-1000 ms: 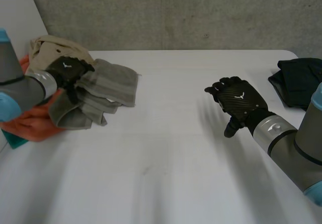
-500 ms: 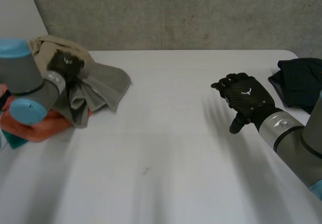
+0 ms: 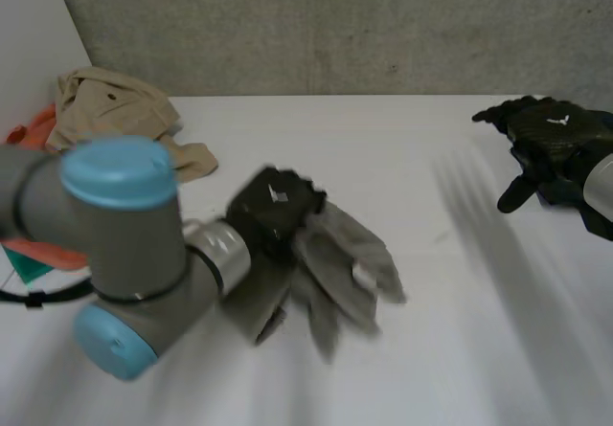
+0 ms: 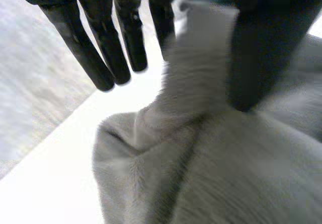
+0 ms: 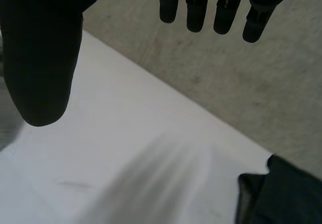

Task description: Fold the laundry.

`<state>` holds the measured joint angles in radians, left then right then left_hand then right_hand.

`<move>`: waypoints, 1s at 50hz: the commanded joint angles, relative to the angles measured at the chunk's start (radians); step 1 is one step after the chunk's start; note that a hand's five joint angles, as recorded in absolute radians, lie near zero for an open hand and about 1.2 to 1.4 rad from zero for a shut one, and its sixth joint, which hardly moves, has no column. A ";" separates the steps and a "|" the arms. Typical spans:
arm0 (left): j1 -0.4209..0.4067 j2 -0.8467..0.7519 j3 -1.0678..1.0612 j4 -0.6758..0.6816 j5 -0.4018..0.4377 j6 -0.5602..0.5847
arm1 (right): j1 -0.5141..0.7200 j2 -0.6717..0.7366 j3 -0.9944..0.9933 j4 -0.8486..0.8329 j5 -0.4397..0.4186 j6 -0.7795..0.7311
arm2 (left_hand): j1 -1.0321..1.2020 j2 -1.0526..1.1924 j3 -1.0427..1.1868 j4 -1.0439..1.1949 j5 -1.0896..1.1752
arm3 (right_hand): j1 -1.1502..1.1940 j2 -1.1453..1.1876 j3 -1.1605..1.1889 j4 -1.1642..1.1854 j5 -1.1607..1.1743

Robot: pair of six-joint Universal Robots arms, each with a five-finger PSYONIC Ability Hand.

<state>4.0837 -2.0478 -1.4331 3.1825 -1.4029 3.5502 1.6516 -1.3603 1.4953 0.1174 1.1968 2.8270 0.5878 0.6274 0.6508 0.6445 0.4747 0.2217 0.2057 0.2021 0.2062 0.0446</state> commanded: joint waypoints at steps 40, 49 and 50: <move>0.169 0.057 -0.264 -0.030 -0.175 -0.252 | 0.580 0.437 -0.032 -0.301 0.251 -0.003 | 0.471 0.431 0.408 0.414 0.409 | 1.032 1.048 1.051 1.047 1.034; 0.159 0.130 -0.129 -0.069 -0.255 -0.177 | 0.453 0.278 -0.046 -0.315 0.330 0.011 | 0.808 0.769 0.745 0.752 0.747 | 1.175 1.191 1.194 1.190 1.177; 0.165 0.159 -0.119 -0.076 -0.257 -0.171 | 0.426 0.248 -0.046 -0.303 0.323 0.012 | 0.808 0.769 0.745 0.752 0.747 | 1.175 1.191 1.194 1.190 1.177</move>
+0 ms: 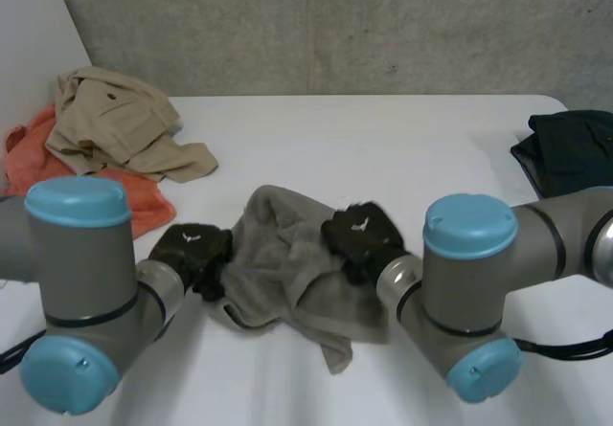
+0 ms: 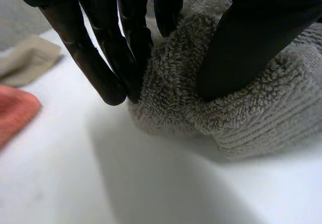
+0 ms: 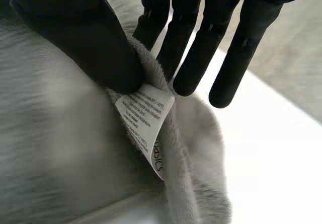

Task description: Fold the laundry.

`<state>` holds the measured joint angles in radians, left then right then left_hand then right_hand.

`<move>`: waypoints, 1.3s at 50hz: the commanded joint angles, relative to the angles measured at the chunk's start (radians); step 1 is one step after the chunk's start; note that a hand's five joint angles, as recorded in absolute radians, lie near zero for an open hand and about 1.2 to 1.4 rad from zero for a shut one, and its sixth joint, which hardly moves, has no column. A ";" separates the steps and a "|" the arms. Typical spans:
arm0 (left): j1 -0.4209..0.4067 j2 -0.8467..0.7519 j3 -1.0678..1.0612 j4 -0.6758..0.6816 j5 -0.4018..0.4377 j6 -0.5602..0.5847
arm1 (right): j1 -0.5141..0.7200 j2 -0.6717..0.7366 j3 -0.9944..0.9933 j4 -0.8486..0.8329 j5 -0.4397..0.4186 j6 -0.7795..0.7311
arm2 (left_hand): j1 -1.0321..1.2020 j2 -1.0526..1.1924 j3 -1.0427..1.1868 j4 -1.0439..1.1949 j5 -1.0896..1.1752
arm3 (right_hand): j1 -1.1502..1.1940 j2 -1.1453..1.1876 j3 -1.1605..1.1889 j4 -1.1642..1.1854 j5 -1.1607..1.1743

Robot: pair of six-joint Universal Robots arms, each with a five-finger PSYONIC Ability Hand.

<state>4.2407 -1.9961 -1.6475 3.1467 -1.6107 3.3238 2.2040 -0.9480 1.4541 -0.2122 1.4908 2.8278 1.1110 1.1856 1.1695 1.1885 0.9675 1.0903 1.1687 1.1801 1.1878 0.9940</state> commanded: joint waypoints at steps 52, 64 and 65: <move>0.175 -0.032 0.364 0.056 0.018 0.284 | -0.400 -0.141 -0.250 0.202 -0.052 -0.065 | -0.936 -1.011 -0.995 -1.014 -0.967 | -0.916 -0.994 -1.006 -1.013 -0.994; 0.297 -0.088 0.319 0.076 0.201 0.330 | -0.339 -0.195 -0.051 0.501 -0.147 -0.059 | -0.936 -1.011 -0.995 -1.014 -0.967 | -0.684 -0.762 -0.774 -0.782 -0.762; 0.301 -0.104 0.334 0.069 0.202 0.332 | -0.336 -0.187 -0.037 0.482 -0.146 -0.057 | -0.936 -1.011 -0.995 -1.014 -0.967 | -0.658 -0.736 -0.747 -0.755 -0.736</move>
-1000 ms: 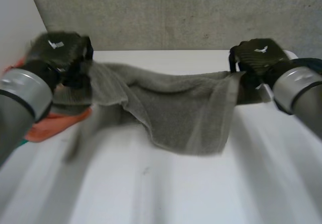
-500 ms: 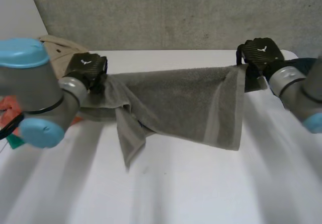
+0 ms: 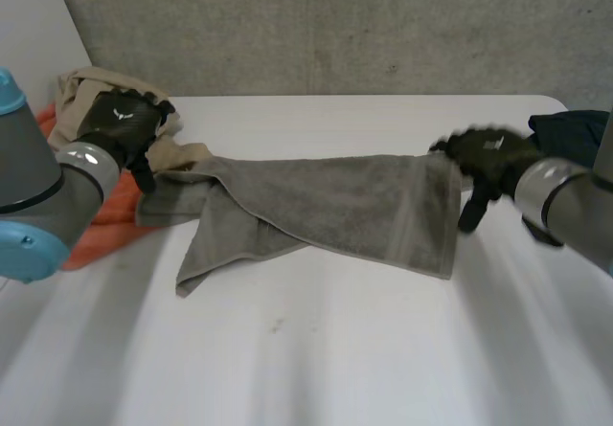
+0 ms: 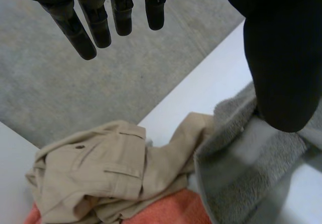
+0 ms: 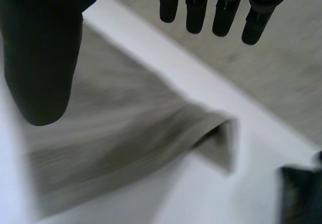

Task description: Fold the laundry.

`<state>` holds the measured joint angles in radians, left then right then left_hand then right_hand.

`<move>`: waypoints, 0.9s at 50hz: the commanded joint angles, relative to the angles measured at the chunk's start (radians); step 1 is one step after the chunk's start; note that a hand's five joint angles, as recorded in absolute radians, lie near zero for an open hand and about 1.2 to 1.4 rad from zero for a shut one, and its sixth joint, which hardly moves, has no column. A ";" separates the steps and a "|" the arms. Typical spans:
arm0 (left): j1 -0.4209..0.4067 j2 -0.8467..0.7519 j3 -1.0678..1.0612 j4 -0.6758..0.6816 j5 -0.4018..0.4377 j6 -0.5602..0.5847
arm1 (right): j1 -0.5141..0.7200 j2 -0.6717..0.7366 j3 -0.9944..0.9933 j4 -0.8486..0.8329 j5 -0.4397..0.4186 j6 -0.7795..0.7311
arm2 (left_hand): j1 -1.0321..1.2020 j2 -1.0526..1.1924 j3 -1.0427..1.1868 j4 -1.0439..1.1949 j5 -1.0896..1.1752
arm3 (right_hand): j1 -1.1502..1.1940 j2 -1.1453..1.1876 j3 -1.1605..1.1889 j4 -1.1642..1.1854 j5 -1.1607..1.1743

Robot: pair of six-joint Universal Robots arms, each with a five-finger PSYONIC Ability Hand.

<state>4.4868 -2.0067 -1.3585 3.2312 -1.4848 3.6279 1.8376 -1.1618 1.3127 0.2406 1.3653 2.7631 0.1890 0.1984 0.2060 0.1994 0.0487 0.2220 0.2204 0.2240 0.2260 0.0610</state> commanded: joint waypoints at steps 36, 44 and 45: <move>0.049 -0.259 0.248 -0.160 0.075 0.000 | 0.069 0.327 0.073 -0.438 0.060 -0.089 | -0.015 -0.024 -0.031 -0.025 -0.049 | 0.387 0.389 0.385 0.383 0.373; 0.060 -0.241 0.236 -0.162 0.078 -0.006 | 0.072 0.352 0.024 -0.481 0.061 -0.094 | -0.015 -0.024 -0.031 -0.025 -0.049 | 0.419 0.421 0.417 0.415 0.406; 0.060 -0.239 0.236 -0.160 0.078 -0.008 | 0.072 0.358 0.016 -0.483 0.061 -0.094 | -0.015 -0.024 -0.031 -0.025 -0.049 | 0.428 0.430 0.426 0.424 0.415</move>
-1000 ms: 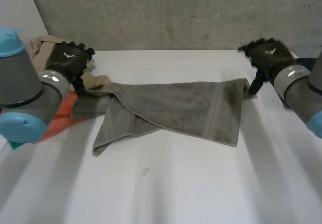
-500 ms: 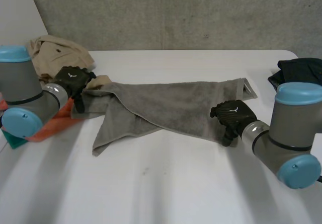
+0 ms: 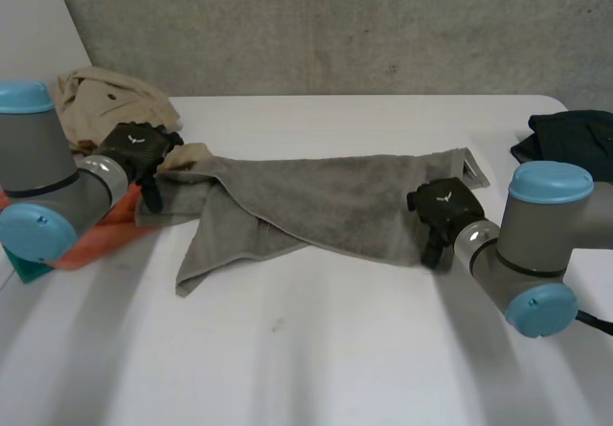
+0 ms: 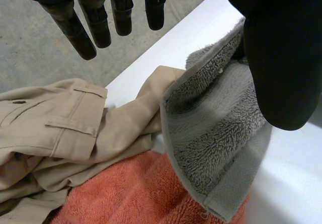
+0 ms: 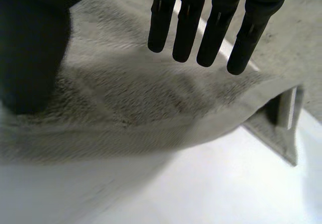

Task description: Fold the laundry.

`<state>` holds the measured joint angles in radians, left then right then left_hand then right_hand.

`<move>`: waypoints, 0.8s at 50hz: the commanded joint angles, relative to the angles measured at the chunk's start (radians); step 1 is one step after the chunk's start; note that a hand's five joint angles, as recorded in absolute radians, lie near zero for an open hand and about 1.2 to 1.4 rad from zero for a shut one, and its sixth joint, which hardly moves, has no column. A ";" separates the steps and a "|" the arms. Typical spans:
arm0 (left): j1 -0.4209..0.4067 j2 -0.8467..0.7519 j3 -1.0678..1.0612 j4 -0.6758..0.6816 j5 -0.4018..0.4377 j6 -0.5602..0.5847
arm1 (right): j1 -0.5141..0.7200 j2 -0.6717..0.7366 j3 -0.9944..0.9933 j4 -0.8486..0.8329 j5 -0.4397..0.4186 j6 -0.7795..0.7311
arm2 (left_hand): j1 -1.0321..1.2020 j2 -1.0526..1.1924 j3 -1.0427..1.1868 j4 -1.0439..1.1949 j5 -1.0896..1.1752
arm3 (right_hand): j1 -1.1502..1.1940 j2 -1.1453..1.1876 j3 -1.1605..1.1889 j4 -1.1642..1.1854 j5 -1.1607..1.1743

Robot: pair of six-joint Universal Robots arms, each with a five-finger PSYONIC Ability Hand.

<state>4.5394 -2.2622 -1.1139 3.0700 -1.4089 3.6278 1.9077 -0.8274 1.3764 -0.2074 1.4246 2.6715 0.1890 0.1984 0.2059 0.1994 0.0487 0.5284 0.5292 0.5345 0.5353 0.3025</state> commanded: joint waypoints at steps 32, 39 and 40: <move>0.001 -0.232 0.220 0.026 -0.016 0.029 | 0.004 -0.579 0.027 0.207 -0.204 0.198 | 0.015 0.006 -0.002 0.005 -0.019 | 0.868 0.867 0.862 0.861 0.919; -0.008 -0.280 0.286 -0.020 -0.033 0.046 | -0.065 -0.763 -0.003 0.227 -0.251 0.335 | 1.012 1.003 0.995 1.002 0.978 | 0.868 0.867 0.862 0.861 0.919; -0.008 -0.277 0.284 -0.023 -0.038 0.048 | -0.084 -0.771 -0.010 0.226 -0.251 0.347 | 1.177 1.167 1.160 1.166 1.142 | 0.868 0.867 0.862 0.861 0.919</move>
<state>4.5372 -2.5238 -0.8575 3.0780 -1.4325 3.6650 1.8891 -1.5022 1.3980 0.0181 1.1930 2.9319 0.8043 0.7208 0.7165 0.7227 0.5434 1.1199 1.1747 1.1844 1.1945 0.9797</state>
